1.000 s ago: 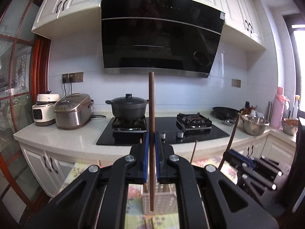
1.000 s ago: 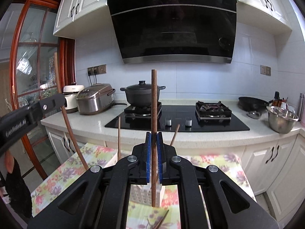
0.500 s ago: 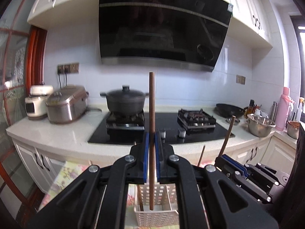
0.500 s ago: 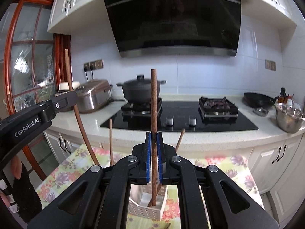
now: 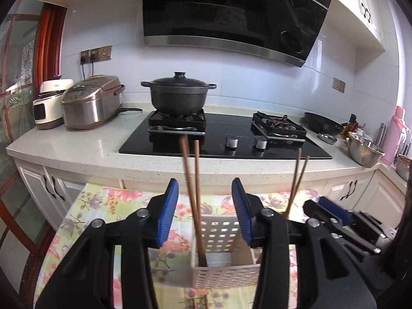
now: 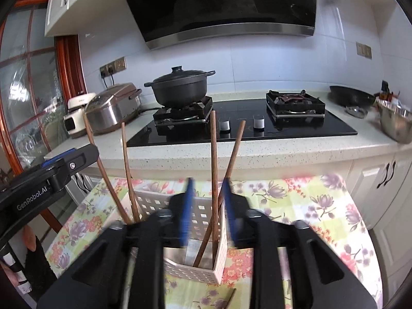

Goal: Organize utensils
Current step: 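Open both grippers, release the chopsticks, and move back over the table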

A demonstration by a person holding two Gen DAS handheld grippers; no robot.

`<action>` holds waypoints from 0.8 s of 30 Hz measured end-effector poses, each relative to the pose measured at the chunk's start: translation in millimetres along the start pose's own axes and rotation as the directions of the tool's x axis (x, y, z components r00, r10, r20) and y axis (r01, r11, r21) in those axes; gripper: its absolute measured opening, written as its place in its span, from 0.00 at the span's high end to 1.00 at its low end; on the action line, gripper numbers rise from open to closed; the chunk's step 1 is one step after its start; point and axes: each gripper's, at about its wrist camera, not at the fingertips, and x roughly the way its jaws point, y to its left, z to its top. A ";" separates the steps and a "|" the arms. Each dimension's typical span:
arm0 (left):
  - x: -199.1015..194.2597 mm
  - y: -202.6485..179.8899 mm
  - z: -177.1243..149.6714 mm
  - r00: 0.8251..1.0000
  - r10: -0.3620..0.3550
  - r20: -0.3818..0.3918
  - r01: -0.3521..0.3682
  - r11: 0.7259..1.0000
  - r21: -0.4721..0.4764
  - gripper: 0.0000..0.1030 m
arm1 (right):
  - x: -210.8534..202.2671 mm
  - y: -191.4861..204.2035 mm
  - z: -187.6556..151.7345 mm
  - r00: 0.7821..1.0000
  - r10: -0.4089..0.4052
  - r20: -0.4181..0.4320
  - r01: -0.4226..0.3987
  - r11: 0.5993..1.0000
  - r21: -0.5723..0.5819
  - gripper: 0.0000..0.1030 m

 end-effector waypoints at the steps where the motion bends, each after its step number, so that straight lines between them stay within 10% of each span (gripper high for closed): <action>1: -1.3 3.3 -0.6 1.000 0.007 0.004 -0.007 1.000 -0.004 0.53 | -2.9 -2.0 -0.5 1.000 -0.001 0.004 0.001 1.000 0.005 0.66; 11: -42.0 29.9 -38.5 0.986 0.154 0.069 -0.154 0.988 -0.018 0.06 | -44.1 -5.0 -36.4 1.000 0.023 0.010 -0.023 1.000 -0.013 0.57; 24: -91.1 36.0 -146.1 0.986 0.166 -0.003 -0.166 0.986 0.028 0.05 | -73.4 11.2 -144.9 0.992 -0.003 -0.127 -0.001 1.000 -0.031 0.57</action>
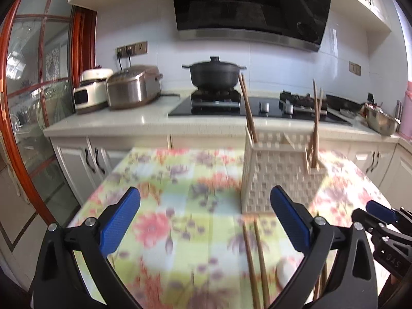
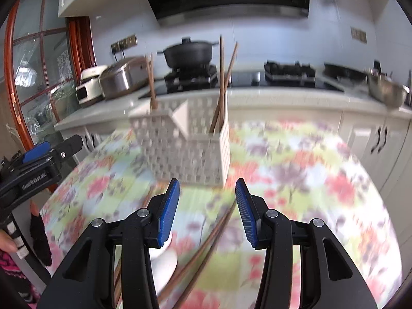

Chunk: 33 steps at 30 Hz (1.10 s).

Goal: Organize utensils
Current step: 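Open both grippers, release the chopsticks, and move back over the table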

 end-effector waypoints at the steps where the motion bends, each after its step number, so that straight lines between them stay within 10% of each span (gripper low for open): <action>1: -3.3 -0.1 -9.4 1.000 0.003 -0.011 -0.003 1.000 -0.006 0.05 | 0.9 1.6 -7.3 1.000 0.000 -0.019 0.001 1.000 0.003 0.57; 12: -24.6 -9.1 -68.6 0.999 -0.005 -0.051 0.007 0.999 0.034 0.05 | -0.5 2.6 -65.2 0.991 -0.009 -0.135 0.017 0.998 0.053 0.57; 33: -24.6 -9.3 -84.4 0.998 0.014 -0.061 -0.011 0.998 0.056 0.05 | 34.7 22.6 -56.8 0.974 0.004 -0.225 0.009 0.998 0.058 0.88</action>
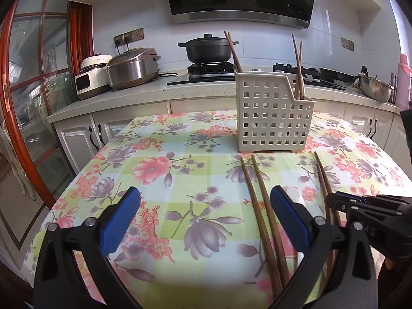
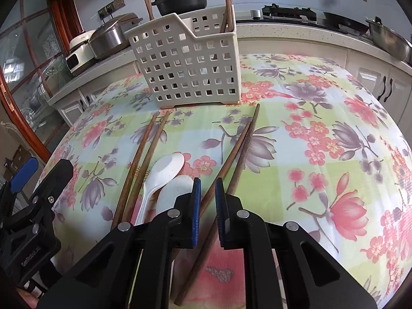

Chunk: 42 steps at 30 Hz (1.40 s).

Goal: Organize utensils
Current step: 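Open both grippers, release the chopsticks, and move back over the table, then close the right gripper on a wooden chopstick while the left gripper grasps another chopstick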

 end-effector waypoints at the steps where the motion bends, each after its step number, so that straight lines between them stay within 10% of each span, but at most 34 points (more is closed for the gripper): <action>1: 0.6 1.0 -0.1 1.000 0.000 -0.002 0.000 1.000 -0.004 0.05 | 1.9 0.7 1.1 1.000 -0.003 -0.006 0.003 1.000 -0.001 0.89; 27: 6.4 3.8 -2.6 1.000 -0.009 -0.025 0.009 1.000 -0.009 0.05 | 0.6 -8.8 13.5 0.999 -0.002 -0.032 0.001 1.000 -0.016 1.00; 42: 8.1 3.2 -2.4 1.000 -0.004 -0.026 0.004 1.000 -0.014 0.05 | 42.1 -6.9 34.5 0.993 -0.071 -0.096 0.067 0.997 -0.046 0.86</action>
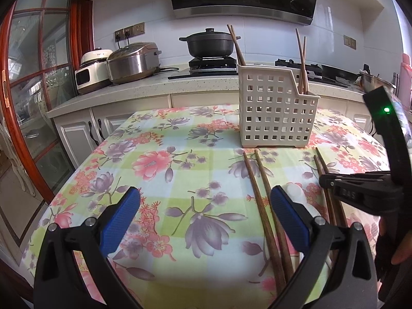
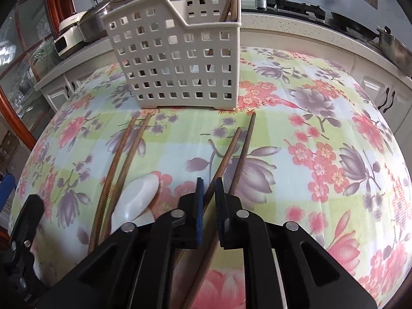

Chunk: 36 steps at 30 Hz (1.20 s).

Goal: Organize utensils
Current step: 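Close the right gripper on a wooden chopstick while the left gripper grasps another chopstick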

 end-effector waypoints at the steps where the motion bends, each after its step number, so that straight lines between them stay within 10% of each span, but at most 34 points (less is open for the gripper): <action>1: 0.6 0.9 -0.7 1.000 0.000 -0.001 0.000 1.000 -0.002 0.05 | 1.4 0.3 1.6 1.000 -0.007 0.001 0.007 1.000 -0.005 0.86; 16: 15.6 3.0 -2.6 0.998 -0.028 -0.060 0.028 1.000 0.002 0.05 | -29.4 0.3 -2.5 0.994 0.078 0.080 -0.078 0.997 -0.007 0.94; 36: 52.5 -28.5 6.1 0.970 -0.123 -0.211 0.133 0.990 0.035 0.39 | -27.4 -62.1 -16.1 0.998 -0.022 0.066 0.019 0.999 0.037 0.94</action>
